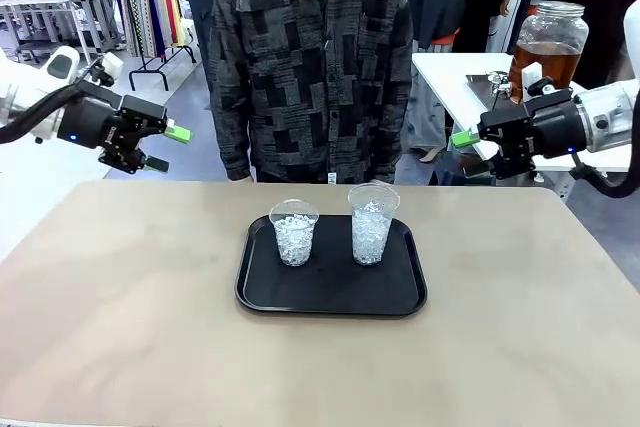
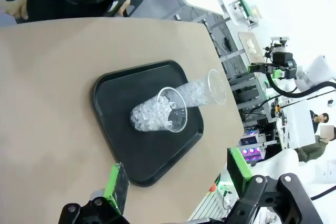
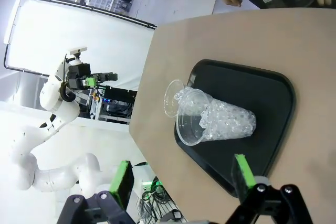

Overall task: Pour the drink into the iced cup.
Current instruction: Pick up the iced cup indicated by the human and present it to them.

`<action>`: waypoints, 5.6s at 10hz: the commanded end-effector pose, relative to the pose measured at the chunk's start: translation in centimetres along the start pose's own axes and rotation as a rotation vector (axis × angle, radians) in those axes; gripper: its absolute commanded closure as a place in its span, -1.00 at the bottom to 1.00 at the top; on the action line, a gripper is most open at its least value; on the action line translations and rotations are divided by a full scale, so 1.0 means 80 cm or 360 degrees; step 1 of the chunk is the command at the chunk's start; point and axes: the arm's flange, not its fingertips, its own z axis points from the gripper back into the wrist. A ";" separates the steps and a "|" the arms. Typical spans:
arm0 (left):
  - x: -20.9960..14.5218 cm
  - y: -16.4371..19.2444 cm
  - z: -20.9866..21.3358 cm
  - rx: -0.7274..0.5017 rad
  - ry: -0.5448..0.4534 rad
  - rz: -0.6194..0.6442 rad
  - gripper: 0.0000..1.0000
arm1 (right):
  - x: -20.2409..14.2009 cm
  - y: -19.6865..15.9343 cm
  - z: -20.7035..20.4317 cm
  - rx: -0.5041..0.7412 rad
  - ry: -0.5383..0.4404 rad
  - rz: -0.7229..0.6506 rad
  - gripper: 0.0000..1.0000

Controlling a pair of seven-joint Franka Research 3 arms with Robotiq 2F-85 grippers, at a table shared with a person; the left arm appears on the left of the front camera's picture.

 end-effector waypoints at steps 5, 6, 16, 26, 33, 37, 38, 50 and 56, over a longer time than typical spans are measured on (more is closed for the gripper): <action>0.039 0.080 0.027 -0.0472 -0.0010 0.0376 -1.00 | 0.040 -0.064 0.010 0.0514 0.0129 -0.0505 -1.00; 0.043 0.093 0.019 -0.0529 0.0005 0.0421 -1.00 | 0.045 -0.079 0.007 0.0585 0.0189 -0.0604 -1.00; 0.073 0.158 -0.016 -0.0800 0.0151 0.0532 -1.00 | 0.066 -0.137 -0.018 0.0649 0.0316 -0.0819 -1.00; 0.069 0.160 -0.019 -0.0761 0.0140 0.0544 -1.00 | 0.057 -0.141 -0.017 0.0617 0.0294 -0.0766 -1.00; 0.069 0.160 -0.019 -0.0761 0.0140 0.0544 -1.00 | 0.057 -0.141 -0.017 0.0617 0.0294 -0.0766 -1.00; 0.071 0.155 -0.020 -0.0735 0.0062 0.0308 -1.00 | 0.057 -0.141 -0.017 0.0617 0.0294 -0.0766 -1.00; 0.067 0.153 -0.024 -0.0797 0.0009 -0.0039 -1.00 | 0.057 -0.141 -0.017 0.0617 0.0294 -0.0766 -1.00; 0.035 0.157 -0.065 -0.0858 -0.0269 -0.1143 -1.00 | 0.057 -0.141 -0.017 0.0617 0.0294 -0.0766 -1.00; 0.006 0.171 -0.107 -0.0688 -0.0423 -0.1764 -1.00 | 0.057 -0.141 -0.017 0.0617 0.0294 -0.0766 -1.00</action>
